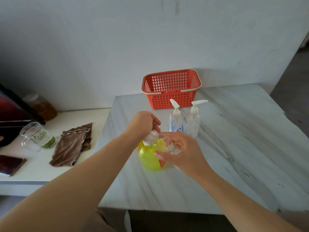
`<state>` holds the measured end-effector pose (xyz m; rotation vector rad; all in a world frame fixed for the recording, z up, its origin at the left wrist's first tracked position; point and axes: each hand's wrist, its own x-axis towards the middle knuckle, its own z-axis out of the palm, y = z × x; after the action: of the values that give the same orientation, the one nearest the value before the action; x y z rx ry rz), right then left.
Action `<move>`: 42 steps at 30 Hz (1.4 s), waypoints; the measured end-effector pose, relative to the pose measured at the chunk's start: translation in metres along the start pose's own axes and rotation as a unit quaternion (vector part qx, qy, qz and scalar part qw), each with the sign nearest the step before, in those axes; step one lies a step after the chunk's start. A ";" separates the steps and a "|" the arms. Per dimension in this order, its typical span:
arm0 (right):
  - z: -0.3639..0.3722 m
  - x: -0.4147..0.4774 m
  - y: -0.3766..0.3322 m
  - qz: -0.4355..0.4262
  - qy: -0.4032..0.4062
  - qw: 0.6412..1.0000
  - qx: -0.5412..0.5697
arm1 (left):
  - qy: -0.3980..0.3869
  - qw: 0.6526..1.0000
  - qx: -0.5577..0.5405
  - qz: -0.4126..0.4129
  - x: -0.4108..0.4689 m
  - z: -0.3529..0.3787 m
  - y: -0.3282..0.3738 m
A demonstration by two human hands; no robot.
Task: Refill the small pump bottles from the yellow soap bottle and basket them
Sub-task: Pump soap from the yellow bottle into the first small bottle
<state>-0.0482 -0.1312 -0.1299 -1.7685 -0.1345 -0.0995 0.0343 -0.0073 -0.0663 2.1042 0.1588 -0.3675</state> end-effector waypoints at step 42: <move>0.000 -0.001 0.000 -0.012 -0.005 1.000 -0.015 | 0.003 0.998 0.056 0.002 -0.008 -0.002 0.006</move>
<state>-0.0490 -0.1310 -0.1296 -1.7976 -0.1629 -0.1106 0.0284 -0.0085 -0.0579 2.2159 0.1405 -0.3762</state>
